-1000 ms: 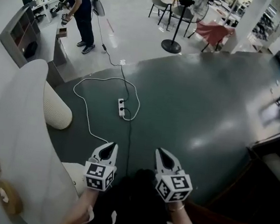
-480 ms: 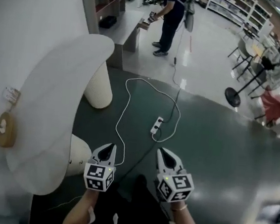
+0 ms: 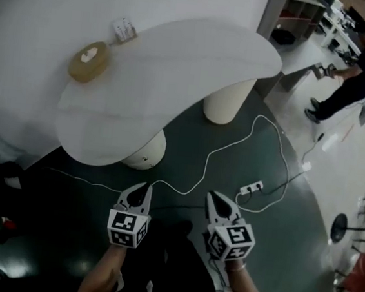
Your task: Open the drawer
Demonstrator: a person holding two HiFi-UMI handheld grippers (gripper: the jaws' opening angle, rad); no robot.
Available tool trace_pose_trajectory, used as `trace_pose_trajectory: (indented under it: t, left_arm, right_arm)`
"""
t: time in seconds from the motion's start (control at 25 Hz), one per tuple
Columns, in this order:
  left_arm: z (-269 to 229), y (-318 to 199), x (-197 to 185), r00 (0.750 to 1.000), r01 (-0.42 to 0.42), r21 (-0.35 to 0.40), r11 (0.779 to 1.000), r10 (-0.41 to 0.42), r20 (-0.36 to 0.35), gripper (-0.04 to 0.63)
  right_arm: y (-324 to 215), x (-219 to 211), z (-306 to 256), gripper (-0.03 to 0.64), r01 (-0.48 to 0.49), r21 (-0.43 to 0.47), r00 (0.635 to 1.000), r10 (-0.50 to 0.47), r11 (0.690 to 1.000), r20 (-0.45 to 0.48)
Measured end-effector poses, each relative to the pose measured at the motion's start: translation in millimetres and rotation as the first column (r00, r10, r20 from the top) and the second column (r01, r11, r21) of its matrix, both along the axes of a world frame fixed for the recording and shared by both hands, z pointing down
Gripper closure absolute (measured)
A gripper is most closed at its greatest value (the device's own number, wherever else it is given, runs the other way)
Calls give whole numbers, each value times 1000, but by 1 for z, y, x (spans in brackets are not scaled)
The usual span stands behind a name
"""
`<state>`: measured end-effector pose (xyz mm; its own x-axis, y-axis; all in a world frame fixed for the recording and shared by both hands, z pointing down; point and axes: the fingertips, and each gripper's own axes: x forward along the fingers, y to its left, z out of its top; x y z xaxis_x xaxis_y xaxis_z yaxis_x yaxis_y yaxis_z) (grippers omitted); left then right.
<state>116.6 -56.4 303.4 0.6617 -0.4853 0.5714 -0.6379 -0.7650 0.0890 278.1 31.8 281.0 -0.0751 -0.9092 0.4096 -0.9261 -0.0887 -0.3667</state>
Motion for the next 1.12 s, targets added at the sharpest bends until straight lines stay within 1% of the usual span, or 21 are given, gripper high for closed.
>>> trace_pose_trajectory:
  t: [0.04, 0.12, 0.24, 0.32, 0.44, 0.52, 0.64, 0.76, 0.88, 1.0, 1.08, 1.12]
  left_arm:
    - [1, -2, -17, 999, 52, 2, 999, -52, -2, 592]
    - [4, -5, -50, 988, 151, 4, 988, -151, -9, 592]
    - [9, -1, -96, 962, 272, 2, 962, -272, -21, 592]
    - [11, 5, -122, 945, 326, -1, 945, -326, -30, 592]
    - [15, 17, -152, 926, 376, -5, 927, -376, -44, 592]
    - [18, 26, -169, 918, 395, -3, 919, -394, -51, 592]
    - [21, 37, -190, 909, 411, 1, 912, -410, -67, 592]
    - [29, 50, -206, 907, 415, -4, 910, -414, -82, 592]
    - [48, 58, -222, 903, 419, -26, 907, -420, -89, 592]
    - [75, 61, -239, 899, 429, -52, 902, -431, -70, 592]
    - [93, 60, -248, 895, 440, -66, 896, -443, -54, 592]
    - [101, 58, -252, 891, 447, -72, 891, -451, -51, 592]
  right_arm:
    - [-12, -14, 1, 614, 61, -7, 998, -62, 998, -8]
    - [-34, -44, 4, 614, 167, -20, 986, -167, 986, -23]
    - [-53, -92, 13, 614, 287, -27, 958, -287, 958, -24]
    - [-57, -122, 19, 614, 347, -35, 937, -348, 937, -23]
    - [-55, -161, 29, 614, 410, -58, 911, -412, 910, -28]
    - [-49, -182, 38, 614, 429, -78, 902, -432, 900, -23]
    - [-40, -205, 50, 614, 436, -91, 898, -440, 895, -20]
    - [-30, -217, 66, 614, 423, -113, 903, -428, 899, -28]
    - [-29, -223, 85, 614, 388, -135, 917, -397, 912, -44]
    - [-37, -231, 108, 614, 366, -149, 925, -376, 919, -46]
    - [-43, -236, 126, 612, 369, -171, 923, -382, 914, -51]
    - [-48, -238, 134, 599, 375, -180, 919, -390, 909, -53]
